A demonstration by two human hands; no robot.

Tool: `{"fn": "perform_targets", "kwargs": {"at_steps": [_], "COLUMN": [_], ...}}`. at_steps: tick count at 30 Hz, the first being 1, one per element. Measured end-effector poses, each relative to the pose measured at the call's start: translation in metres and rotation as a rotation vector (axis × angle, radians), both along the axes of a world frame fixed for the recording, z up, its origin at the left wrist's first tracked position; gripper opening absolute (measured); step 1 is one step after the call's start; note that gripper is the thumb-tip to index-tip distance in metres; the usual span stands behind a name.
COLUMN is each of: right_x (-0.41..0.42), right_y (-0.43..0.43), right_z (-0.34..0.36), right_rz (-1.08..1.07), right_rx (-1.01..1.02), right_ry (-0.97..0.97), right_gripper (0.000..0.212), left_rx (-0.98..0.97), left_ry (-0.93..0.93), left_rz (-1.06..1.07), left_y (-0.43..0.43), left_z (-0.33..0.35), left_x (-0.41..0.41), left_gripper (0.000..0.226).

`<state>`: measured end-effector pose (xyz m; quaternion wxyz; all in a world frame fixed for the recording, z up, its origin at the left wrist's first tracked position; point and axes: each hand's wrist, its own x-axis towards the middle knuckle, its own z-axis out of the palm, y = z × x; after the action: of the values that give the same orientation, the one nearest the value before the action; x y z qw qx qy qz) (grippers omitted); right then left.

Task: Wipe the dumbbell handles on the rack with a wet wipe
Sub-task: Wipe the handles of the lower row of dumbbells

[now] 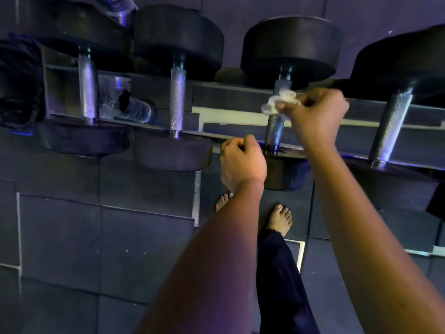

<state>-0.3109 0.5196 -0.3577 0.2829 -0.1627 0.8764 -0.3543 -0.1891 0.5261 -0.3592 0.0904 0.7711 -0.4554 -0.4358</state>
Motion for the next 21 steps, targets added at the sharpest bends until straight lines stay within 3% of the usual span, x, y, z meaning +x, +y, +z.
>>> {"fn": "perform_targets", "kwargs": {"at_steps": [7,14,21], "right_x": [-0.005,0.020,-0.005], "right_y": [-0.001,0.037,0.000], "right_z": [-0.006,0.000,0.000], "right_rz": [0.007,0.209,0.037], "right_rx": [-0.043,0.158,-0.068], "right_ry": [0.001,-0.107,-0.042], "right_gripper": [0.031,0.023,0.021], "left_rx": [0.000,-0.001,0.006], "left_ry": [0.026,0.017,0.016], "left_rz": [0.008,-0.003,-0.008], "left_y": [0.002,0.001,0.000], "left_z": [-0.003,-0.003,0.002], "left_x": [0.001,0.001,0.000], "left_gripper": [0.028,0.028,0.028]}}
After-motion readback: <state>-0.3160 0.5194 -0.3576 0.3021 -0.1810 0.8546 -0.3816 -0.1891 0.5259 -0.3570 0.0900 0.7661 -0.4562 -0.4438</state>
